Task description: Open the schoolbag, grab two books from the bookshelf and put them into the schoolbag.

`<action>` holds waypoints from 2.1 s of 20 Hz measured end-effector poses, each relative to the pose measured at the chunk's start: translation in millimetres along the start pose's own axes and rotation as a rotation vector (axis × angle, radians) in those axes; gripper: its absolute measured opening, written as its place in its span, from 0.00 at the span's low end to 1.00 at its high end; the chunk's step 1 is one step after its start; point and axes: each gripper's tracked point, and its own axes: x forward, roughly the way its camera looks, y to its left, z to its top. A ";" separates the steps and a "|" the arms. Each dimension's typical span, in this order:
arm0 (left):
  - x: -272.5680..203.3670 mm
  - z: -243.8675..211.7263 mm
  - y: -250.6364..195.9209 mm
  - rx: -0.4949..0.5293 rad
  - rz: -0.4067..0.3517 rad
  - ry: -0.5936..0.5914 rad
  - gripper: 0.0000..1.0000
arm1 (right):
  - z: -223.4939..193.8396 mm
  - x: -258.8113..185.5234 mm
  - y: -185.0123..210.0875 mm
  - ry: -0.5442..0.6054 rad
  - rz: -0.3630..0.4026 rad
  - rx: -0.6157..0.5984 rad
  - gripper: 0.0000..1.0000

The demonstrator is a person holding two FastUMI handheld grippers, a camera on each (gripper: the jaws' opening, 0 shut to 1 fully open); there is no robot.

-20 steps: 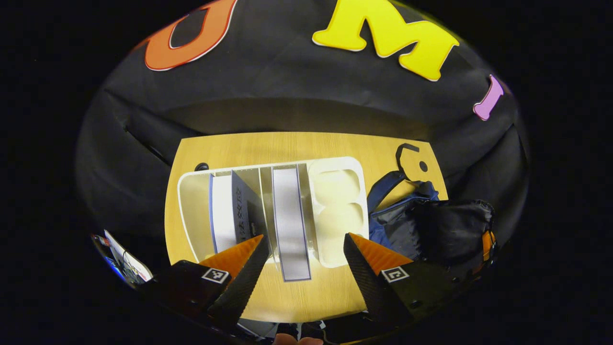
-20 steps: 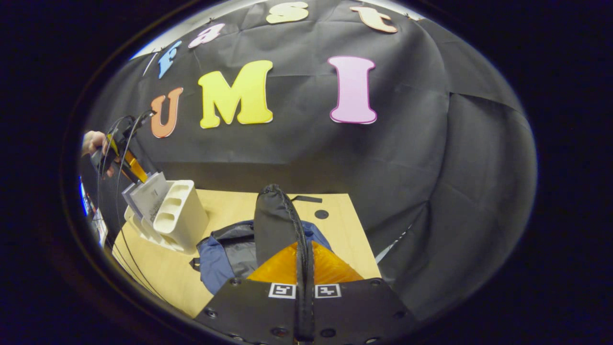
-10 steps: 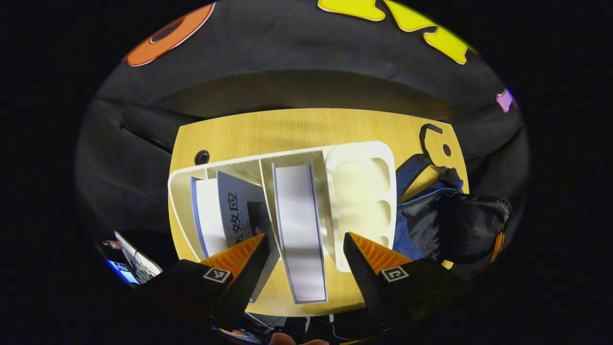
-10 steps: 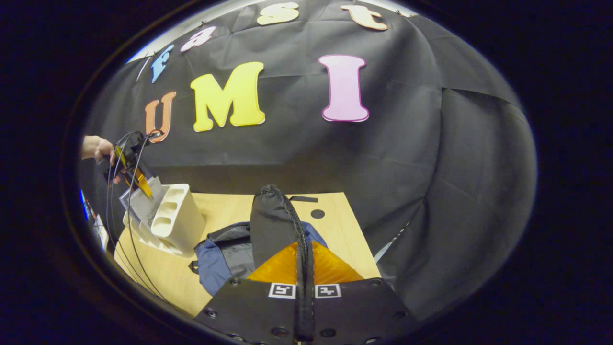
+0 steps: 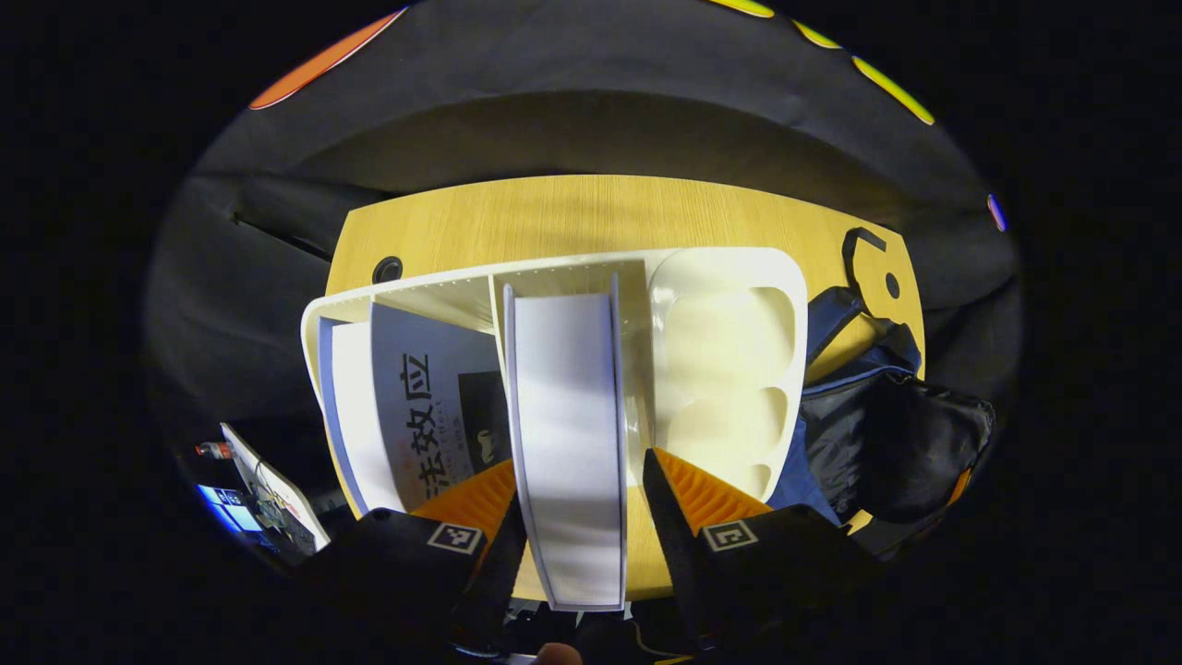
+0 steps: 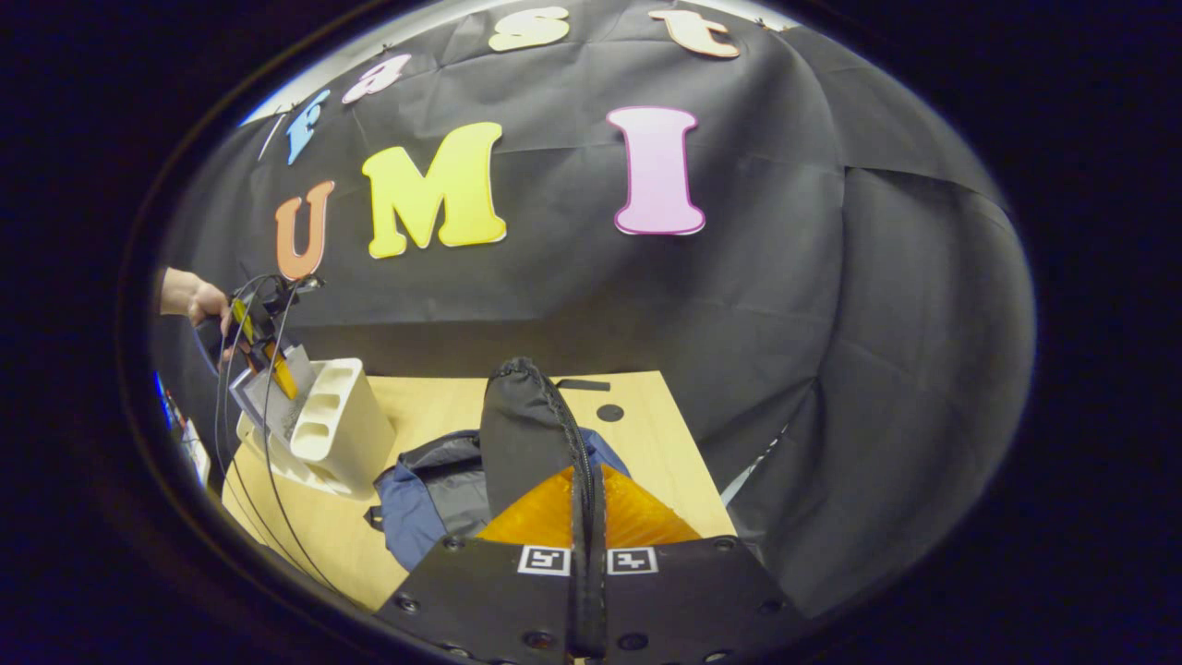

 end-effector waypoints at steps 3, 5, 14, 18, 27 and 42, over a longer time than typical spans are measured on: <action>3.9 -2.7 5.7 -0.007 0.029 0.011 0.59 | 0.9 -0.9 0.9 -0.004 0.003 0.000 0.00; 4.2 -2.3 8.7 -0.018 0.041 0.011 0.54 | 0.8 -1.3 1.2 -0.006 0.003 0.002 0.00; -21.1 -22.1 -4.3 -0.082 -0.010 0.007 0.45 | -2.1 -2.1 2.2 -0.014 0.011 -0.019 0.00; -69.4 -47.8 0.4 -0.086 -0.032 -0.068 0.44 | -3.7 -1.6 5.3 -0.015 0.026 -0.026 0.00; -179.8 -136.0 12.2 -0.231 -0.184 -0.224 0.44 | -1.9 1.2 17.5 -0.006 0.064 -0.047 0.00; -164.7 -199.3 -112.7 -0.342 -0.747 -0.435 0.43 | -7.8 4.4 29.2 0.035 0.073 -0.104 0.00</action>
